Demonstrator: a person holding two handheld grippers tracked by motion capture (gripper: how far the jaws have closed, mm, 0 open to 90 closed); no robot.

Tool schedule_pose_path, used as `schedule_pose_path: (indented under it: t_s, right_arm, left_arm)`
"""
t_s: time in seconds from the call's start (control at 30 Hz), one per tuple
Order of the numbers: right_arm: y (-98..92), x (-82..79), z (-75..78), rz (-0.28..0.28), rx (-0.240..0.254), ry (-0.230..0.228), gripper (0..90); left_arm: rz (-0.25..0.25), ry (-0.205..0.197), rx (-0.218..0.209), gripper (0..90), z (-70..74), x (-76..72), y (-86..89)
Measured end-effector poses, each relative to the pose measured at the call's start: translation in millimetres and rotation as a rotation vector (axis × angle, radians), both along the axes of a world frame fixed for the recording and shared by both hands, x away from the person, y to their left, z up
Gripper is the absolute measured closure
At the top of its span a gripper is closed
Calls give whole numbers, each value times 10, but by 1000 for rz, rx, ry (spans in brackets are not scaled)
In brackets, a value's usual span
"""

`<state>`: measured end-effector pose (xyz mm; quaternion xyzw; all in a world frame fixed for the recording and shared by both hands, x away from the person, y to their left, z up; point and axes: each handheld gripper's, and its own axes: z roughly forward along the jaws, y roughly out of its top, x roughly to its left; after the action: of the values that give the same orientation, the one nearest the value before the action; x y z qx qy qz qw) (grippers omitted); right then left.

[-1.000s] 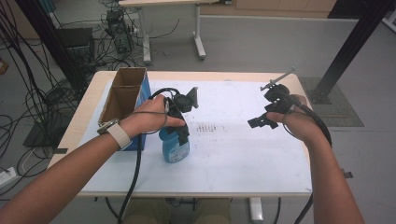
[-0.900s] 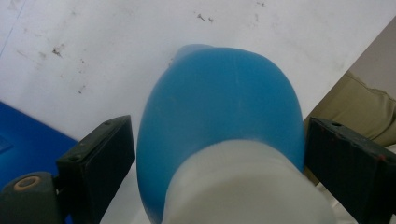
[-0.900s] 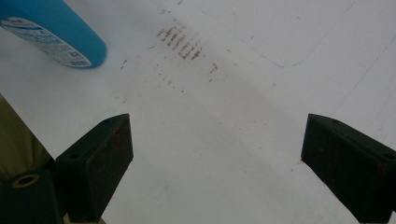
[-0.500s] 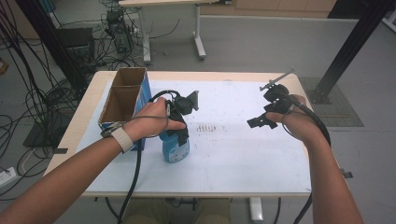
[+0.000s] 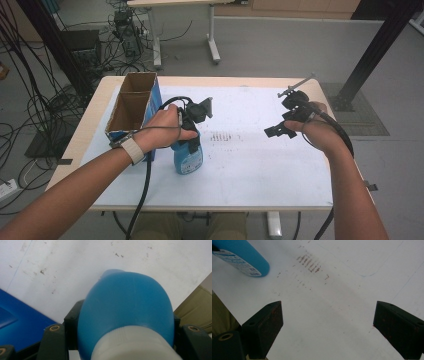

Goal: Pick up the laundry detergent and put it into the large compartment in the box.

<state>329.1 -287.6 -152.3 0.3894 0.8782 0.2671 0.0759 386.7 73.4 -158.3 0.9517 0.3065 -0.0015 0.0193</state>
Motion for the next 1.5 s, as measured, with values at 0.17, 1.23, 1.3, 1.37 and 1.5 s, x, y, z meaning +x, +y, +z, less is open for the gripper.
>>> schedule_pose_path:
  t_s: [0.17, 1.23, 1.3, 1.37, 1.5]
  right_arm:
    - [-1, 0, -13, -3, 0, 3, 89]
    - [29, -17, 40, -1, -9, -2, 89]
    - [26, -20, 37, -1, -8, -2, 89]
    - [27, -22, 40, -2, -10, 0, 89]
    - [30, -25, 54, -4, -11, -3, 89]
  left_arm:
    - [1, -7, -3, 389, -2, -12, 4]
    - [-13, -1, 2, 389, -4, -10, -6]
    - [-12, -1, 0, 390, -5, -10, -3]
    - [-11, -1, 0, 390, -5, -10, 1]
    - [-9, -1, 0, 390, -5, -10, -2]
